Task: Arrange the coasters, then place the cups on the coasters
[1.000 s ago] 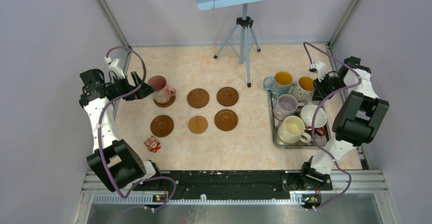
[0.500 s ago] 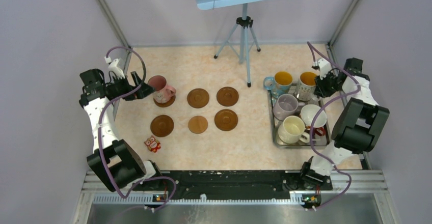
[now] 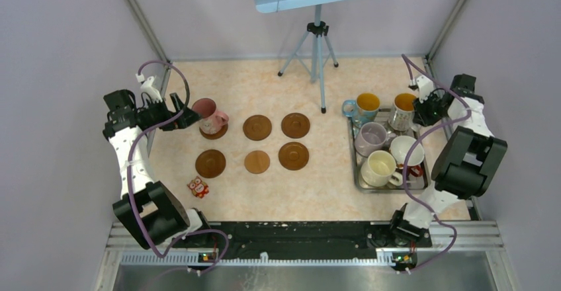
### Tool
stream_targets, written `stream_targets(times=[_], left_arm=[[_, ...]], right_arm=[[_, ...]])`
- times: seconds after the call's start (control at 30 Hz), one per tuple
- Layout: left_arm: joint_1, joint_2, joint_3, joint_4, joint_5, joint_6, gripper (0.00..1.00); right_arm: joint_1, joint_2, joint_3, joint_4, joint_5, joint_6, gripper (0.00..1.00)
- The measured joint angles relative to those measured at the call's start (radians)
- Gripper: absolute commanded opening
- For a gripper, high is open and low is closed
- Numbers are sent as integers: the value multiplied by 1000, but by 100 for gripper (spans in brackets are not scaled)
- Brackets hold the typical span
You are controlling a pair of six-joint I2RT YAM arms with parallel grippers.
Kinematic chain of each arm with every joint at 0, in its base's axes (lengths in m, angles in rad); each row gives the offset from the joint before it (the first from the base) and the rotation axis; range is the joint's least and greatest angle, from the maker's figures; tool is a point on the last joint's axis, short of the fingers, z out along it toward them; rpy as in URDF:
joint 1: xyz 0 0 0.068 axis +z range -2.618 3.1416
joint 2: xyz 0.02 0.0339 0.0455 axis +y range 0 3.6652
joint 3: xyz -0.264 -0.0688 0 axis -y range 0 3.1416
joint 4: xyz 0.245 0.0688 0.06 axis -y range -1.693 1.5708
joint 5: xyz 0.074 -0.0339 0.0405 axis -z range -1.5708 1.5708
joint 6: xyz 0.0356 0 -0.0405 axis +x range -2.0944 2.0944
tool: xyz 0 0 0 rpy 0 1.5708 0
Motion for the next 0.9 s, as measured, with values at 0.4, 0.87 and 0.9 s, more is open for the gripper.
stream_targets(times=[0.4,0.87,0.9], left_arm=[[0,0,0,0,0,0,99],[0,0,0,0,-8,0,99],[0,0,0,0,-8,0,99]], right_arm=[[-6,64,25,-40,14,17,45],[-6,97,-27,50,-30,55,39],[-6,101,-27,51,-31,55,37]])
